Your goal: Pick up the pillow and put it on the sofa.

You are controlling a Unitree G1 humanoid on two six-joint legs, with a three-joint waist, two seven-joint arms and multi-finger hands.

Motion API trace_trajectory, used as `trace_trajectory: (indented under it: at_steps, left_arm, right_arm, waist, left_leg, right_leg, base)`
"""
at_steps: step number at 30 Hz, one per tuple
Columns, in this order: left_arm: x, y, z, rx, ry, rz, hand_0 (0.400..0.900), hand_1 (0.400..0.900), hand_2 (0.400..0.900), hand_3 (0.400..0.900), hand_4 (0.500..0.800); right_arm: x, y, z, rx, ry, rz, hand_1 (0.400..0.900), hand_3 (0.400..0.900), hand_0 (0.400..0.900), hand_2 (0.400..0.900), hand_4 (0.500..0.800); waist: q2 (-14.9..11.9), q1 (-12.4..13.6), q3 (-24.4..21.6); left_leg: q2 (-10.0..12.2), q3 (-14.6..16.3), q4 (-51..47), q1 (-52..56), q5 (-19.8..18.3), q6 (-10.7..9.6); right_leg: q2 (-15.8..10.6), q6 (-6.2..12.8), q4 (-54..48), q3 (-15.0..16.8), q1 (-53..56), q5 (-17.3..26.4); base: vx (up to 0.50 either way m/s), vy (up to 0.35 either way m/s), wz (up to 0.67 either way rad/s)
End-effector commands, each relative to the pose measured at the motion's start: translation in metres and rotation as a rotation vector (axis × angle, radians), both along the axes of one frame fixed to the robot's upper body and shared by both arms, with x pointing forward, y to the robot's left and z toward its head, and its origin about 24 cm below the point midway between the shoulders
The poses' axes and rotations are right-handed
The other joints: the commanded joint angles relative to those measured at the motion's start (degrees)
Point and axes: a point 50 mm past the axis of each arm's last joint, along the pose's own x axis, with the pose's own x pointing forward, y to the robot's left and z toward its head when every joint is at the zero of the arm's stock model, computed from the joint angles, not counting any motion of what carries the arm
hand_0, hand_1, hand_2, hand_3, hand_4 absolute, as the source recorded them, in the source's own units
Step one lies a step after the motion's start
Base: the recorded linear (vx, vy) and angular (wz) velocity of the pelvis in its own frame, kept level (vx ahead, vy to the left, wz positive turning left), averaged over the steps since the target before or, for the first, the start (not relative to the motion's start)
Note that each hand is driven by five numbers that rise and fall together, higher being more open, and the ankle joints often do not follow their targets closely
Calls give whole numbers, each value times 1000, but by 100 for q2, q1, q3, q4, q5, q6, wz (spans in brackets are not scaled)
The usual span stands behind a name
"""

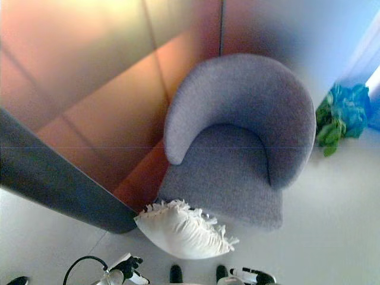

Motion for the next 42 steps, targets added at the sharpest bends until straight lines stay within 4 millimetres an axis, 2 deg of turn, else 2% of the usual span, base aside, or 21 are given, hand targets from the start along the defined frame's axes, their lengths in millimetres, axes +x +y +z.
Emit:
trace_trajectory:
  at_steps: [1, 6, 16, 20, 29, 34, 42]
  left_arm:
    - [42, 33, 24, 165, -124, -33, 900, 900, 900, 900, 800]
    - [81, 51, 52, 205, -256, -6, 900, 900, 900, 900, 800]
    - [144, 69, 109, 295, -440, -51, 900, 900, 900, 900, 800]
    - [172, 77, 141, 310, -511, -30, 900, 900, 900, 900, 800]
    - [205, 83, 190, 305, -653, 48, 900, 900, 900, 900, 800]
    - [216, 83, 209, 272, -719, 95, 900, 900, 900, 900, 800]
    - [234, 88, 251, 258, -833, 148, 900, 900, 900, 900, 800]
  right_arm:
    - [33, -12, 13, -55, -66, 77, 900, 900, 900, 900, 800]
    - [41, -30, 23, -93, -95, 82, 900, 900, 900, 900, 800]
    - [68, -37, 37, -92, -200, 74, 900, 900, 900, 900, 800]
    - [82, -38, 45, -84, -247, 73, 900, 900, 900, 900, 800]
    - [99, -39, 54, -83, -305, 66, 900, 900, 900, 900, 800]
    - [106, -40, 60, -85, -333, 77, 900, 900, 900, 900, 800]
    - [111, -45, 65, -88, -366, 54, 900, 900, 900, 900, 800]
  waist:
    - [-96, -146, 470]
    - [-8, -340, 935]
    - [-13, -593, 1409]
    - [-63, -750, 1581]
    - [-171, -1065, 1939]
    - [-178, -1151, 1943]
    - [-167, -1215, 1943]
  left_leg:
    - [-372, 175, -31, -12, -226, 51]
    - [-440, 255, -31, -347, -122, 33]
    - [-501, 472, -21, -819, 10, -26]
    - [-476, 652, 79, -1071, 85, -78]
    - [-387, 943, 209, -1553, 238, -174]
    - [-353, 1019, 233, -1937, 327, -221]
    - [-294, 1049, 202, -2585, 462, -277]
  right_leg:
    - [-98, 356, 31, 233, -551, 418]
    - [-104, 379, 41, 429, -944, 521]
    - [-147, 497, 96, 661, -1525, 675]
    - [-154, 511, 190, 733, -1862, 768]
    - [-6, 491, 336, 958, -2449, 931]
    - [78, 470, 327, 1050, -2818, 998]
    - [125, 485, 318, 1115, -3435, 1074]
  base:
    - [-146, 157, -19]
    - [-118, 113, -13]
    - [-75, 65, -7]
    - [-52, 39, -14]
    - [-40, 35, -16]
    - [-13, 26, -11]
    - [-12, -17, 5]
